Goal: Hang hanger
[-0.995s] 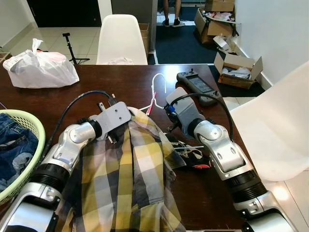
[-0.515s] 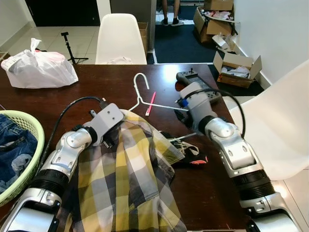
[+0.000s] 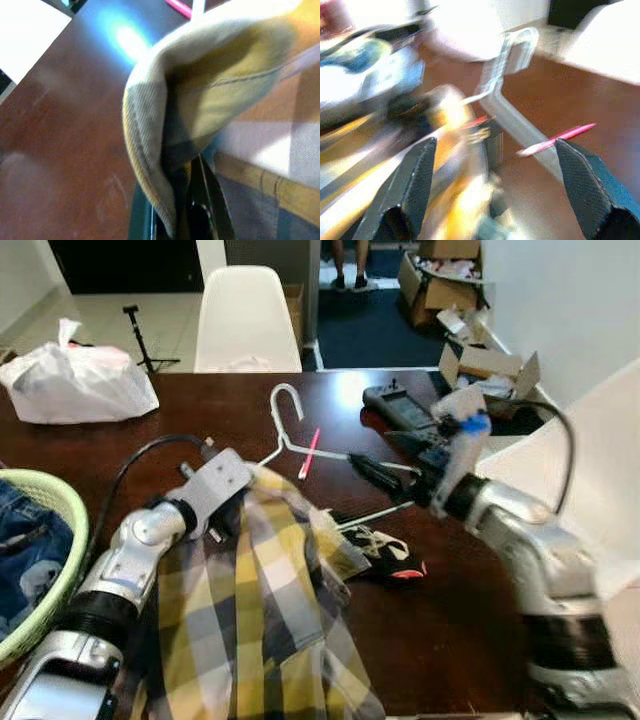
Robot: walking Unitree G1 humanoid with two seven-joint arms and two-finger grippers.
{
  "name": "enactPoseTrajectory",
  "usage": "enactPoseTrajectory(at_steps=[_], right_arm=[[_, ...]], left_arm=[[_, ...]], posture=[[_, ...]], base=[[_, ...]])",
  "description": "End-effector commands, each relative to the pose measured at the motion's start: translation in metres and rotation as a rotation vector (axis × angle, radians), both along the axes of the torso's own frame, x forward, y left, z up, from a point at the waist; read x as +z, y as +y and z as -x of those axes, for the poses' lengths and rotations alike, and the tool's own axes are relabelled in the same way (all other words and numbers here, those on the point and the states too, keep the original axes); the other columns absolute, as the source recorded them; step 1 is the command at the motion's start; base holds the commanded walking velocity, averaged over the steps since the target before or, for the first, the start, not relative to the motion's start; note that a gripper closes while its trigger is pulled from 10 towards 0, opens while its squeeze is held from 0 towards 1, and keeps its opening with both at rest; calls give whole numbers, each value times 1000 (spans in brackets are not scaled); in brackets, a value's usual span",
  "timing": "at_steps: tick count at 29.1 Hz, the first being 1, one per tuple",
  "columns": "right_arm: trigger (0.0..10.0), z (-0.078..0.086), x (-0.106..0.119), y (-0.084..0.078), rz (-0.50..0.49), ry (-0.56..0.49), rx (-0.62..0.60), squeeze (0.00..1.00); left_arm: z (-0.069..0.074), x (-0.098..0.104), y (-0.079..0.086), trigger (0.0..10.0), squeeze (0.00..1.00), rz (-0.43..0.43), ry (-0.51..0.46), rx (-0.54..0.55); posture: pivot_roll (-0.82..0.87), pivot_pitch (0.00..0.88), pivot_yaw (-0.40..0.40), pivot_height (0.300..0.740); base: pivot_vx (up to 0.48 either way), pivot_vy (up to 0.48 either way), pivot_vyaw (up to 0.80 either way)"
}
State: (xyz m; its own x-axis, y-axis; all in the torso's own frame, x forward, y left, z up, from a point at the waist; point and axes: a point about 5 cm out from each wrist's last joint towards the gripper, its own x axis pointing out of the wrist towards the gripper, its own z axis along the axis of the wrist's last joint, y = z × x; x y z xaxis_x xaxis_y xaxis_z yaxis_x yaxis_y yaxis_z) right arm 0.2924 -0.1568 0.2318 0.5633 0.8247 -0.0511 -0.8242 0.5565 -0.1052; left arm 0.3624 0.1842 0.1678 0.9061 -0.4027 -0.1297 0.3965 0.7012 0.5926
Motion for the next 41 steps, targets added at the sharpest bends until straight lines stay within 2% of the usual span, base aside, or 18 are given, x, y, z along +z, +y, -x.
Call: enactPoseTrajectory(at_steps=[1, 3, 4, 5, 6, 8, 13, 14, 18, 19, 20, 21, 22, 23, 27, 33, 34, 41], right_arm=[[10000, 18, -13, 12, 36, 66, 164, 1000], [10000, 29, -18, 15, 56, 87, 220, 1000], [10000, 29, -18, 15, 56, 87, 220, 1000], [10000, 50, -31, 27, 79, 166, 323, 1000], [10000, 50, -31, 27, 79, 166, 323, 1000], [10000, 63, -40, 37, 105, 224, 375, 1000], [10000, 69, -46, 47, 117, 265, 383, 1000], [10000, 70, -52, 54, 136, 300, 357, 1000], [10000, 66, -62, 63, 177, 348, 265, 1000], [10000, 59, -65, 64, 204, 352, 177, 839], [10000, 59, -65, 64, 204, 352, 177, 839], [10000, 52, -66, 64, 211, 362, 92, 553], [10000, 52, -66, 64, 211, 362, 92, 553], [10000, 47, -66, 64, 222, 369, 17, 0], [10000, 44, -66, 65, 227, 382, -46, 0], [10000, 51, -64, 74, 225, 419, -46, 0], [0, 56, -65, 79, 237, 433, -33, 0], [0, 62, -70, 86, 264, 458, -26, 0]], left_arm=[[-1, 4, 9, 10000, 0, -2, -20, 53], [-3, 9, 12, 10000, 0, 14, -40, 79], [-3, 9, 12, 10000, 0, 14, -40, 79], [-6, 18, 18, 10000, 0, 39, -78, 125], [-6, 18, 18, 10000, 0, 39, -78, 125], [-7, 23, 20, 10000, 0, 49, -97, 143], [-7, 24, 20, 10000, 0, 52, -102, 147], [-6, 25, 19, 10000, 0, 53, -105, 149], [-6, 25, 19, 10000, 0, 56, -112, 154], [-6, 26, 19, 10000, 0, 57, -117, 158], [-6, 26, 19, 10000, 0, 57, -117, 158], [-7, 27, 19, 10000, 0, 59, -121, 160], [-7, 27, 19, 10000, 0, 59, -121, 160], [-7, 29, 19, 10000, 0, 62, -127, 162], [-8, 31, 18, 10000, 0, 65, -135, 162], [-8, 33, 18, 10000, 0, 67, -142, 162], [-9, 33, 17, 10000, 0, 70, -145, 164], [-9, 35, 17, 10000, 0, 76, -152, 167]], posture=[[-21, 164, 14, 740], [-34, 164, 10, 740], [-34, 164, 10, 740], [-36, 162, 10, 740], [-36, 162, 10, 740], [-38, 161, 11, 740], [-38, 161, 11, 740], [-41, 158, 6, 740], [-40, 158, 2, 740], [-43, 156, 4, 740], [-43, 156, 4, 740], [-43, 156, 4, 740], [-43, 156, 4, 740], [-46, 155, 2, 740], [-47, 157, 5, 740], [-52, 161, 3, 740], [-52, 162, 1, 740], [-51, 163, 2, 740]], base=[[0, 0, 0], [0, 0, 0], [0, 0, 0], [0, 0, 0], [0, 0, 0], [0, 0, 0], [0, 0, 0], [0, 0, 0], [0, 0, 0], [0, 0, 0], [0, 0, 0], [0, 0, 0], [0, 0, 0], [0, 0, 0], [0, 0, 0], [0, 0, 0], [0, 0, 0], [0, 0, 0]])
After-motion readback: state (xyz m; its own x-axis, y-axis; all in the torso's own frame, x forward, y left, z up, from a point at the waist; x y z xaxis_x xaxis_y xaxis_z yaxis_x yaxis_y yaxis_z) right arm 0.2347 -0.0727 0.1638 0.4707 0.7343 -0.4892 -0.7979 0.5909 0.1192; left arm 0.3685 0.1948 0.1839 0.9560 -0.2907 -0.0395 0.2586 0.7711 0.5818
